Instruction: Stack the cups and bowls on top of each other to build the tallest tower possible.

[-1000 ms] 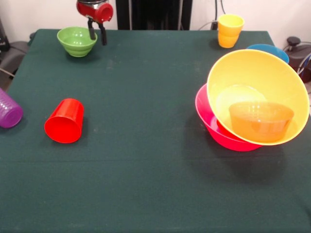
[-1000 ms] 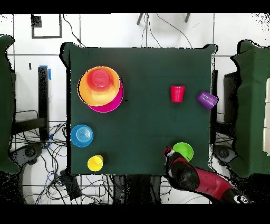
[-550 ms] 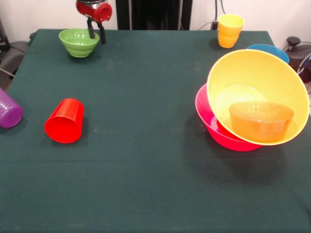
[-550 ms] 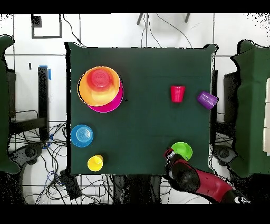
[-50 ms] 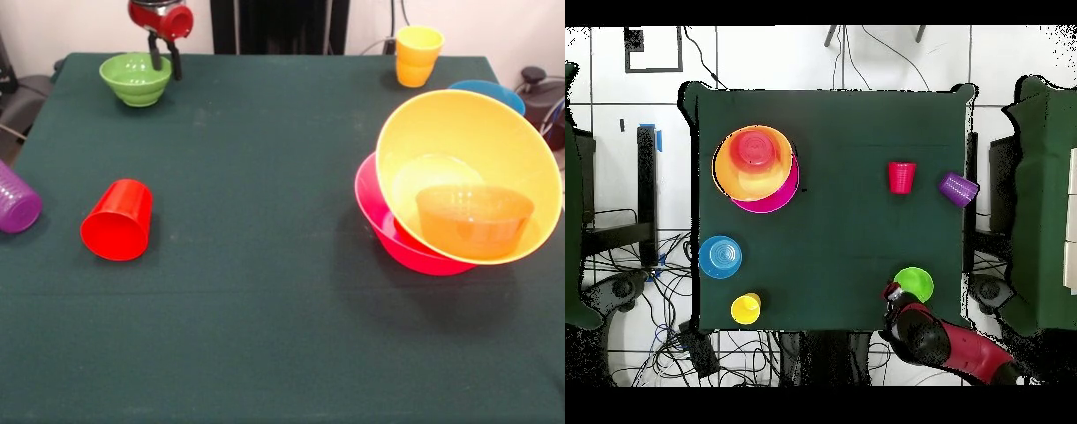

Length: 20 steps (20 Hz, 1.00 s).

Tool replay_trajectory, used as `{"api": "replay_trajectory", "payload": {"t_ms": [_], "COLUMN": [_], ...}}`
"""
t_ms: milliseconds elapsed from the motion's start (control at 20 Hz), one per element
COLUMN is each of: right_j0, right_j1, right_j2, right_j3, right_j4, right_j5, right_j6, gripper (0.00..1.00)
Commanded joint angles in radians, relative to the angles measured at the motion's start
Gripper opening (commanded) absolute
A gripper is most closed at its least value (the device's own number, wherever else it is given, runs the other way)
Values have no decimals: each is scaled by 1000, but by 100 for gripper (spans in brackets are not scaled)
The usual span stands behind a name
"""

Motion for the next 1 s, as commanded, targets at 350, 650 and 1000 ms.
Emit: {"api": "replay_trajectory", "payload": {"t_ms": [350, 650, 1000], "right_j0": [12, 24, 15], "right_j1": [42, 52, 62], "right_j2": [77, 67, 79], "right_j3": [-146, -157, -162], "right_j4": [-94, -103, -118], "right_j5": [-29, -50, -58], "right_j6": [-6, 9, 3], "gripper": [100, 100, 0]}}
